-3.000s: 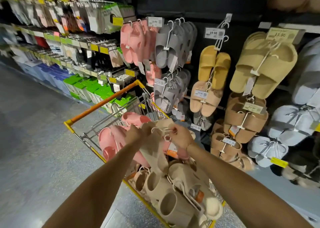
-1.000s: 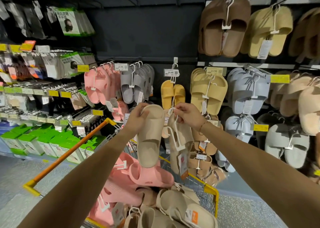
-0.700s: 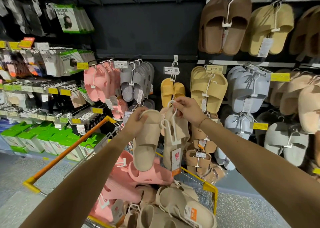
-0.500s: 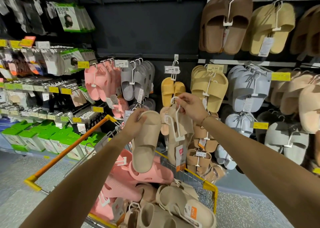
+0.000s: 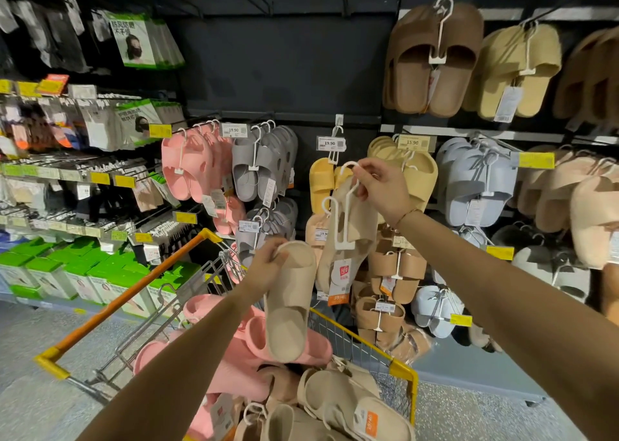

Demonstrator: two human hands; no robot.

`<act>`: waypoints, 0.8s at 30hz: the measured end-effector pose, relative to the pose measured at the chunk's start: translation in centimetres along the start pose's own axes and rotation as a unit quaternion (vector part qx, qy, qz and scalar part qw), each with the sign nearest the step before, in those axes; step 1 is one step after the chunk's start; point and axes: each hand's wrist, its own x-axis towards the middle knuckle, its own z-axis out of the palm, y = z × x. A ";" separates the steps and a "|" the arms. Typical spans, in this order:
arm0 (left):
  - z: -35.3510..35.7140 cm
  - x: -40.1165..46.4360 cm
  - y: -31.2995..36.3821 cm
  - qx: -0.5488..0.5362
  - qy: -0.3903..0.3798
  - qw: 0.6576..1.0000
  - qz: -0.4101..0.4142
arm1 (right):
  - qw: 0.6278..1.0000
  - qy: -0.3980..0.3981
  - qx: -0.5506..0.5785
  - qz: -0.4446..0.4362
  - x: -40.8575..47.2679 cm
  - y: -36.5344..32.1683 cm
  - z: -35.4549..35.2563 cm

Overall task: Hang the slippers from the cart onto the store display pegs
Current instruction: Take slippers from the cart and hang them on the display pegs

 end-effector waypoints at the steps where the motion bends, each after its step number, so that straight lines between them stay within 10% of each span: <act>1: 0.2 -0.1 -0.2 -0.004 -0.001 1.000 -0.003 | 1.000 0.003 -0.003 -0.001 0.3 -0.4 -0.1; 14: 1.2 2.4 -1.8 -0.033 0.017 0.999 -0.022 | 0.999 0.006 -0.027 -0.036 3.5 -5.6 -0.5; 24: 1.1 8.7 12.9 -0.080 0.035 0.990 0.109 | 0.994 0.035 -0.090 -0.051 6.8 -7.4 1.3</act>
